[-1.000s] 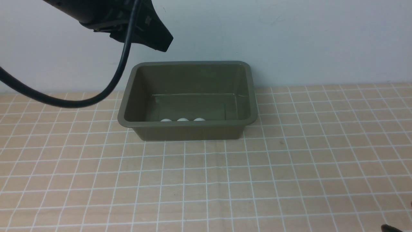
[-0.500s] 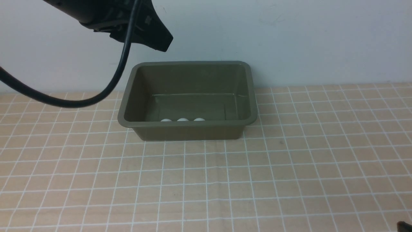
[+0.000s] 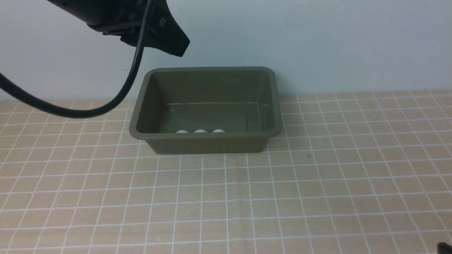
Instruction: Put the table tennis balls into the box on the light coffee tablecloth.
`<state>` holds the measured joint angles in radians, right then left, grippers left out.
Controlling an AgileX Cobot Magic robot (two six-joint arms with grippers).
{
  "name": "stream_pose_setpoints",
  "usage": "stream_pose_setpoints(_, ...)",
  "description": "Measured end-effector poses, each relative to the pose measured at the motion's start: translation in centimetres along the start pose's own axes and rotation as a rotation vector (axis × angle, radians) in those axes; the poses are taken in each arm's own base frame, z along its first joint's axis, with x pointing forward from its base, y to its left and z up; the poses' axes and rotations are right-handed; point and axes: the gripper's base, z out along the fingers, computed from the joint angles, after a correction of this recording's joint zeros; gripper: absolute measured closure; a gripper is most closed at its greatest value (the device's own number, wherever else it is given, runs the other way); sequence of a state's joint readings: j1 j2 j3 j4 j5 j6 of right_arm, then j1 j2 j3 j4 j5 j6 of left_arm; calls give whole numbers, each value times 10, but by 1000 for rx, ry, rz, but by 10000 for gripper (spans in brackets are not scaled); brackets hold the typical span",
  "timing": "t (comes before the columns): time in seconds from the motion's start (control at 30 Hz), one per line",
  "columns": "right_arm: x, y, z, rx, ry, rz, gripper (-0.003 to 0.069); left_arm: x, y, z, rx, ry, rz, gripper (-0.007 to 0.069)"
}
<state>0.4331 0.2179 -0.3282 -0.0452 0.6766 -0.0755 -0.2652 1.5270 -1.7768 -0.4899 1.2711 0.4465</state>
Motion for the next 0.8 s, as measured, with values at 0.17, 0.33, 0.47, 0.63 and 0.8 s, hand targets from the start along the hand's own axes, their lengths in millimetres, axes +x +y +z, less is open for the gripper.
stream_pose_setpoints(0.17,0,0,0,0,1,0,221,0,0,0,0,0,0,348)
stream_pose_setpoints(0.33,0,0,0,0,1,0,221,0,0,0,0,0,0,348)
stream_pose_setpoints(0.47,0,0,0,0,1,0,221,0,0,0,0,0,0,348)
stream_pose_setpoints(0.63,0,0,0,0,1,0,221,0,0,0,0,0,0,348)
stream_pose_setpoints(0.8,0,1,0,-12,0,18,221,0,0,0,0,0,0,348)
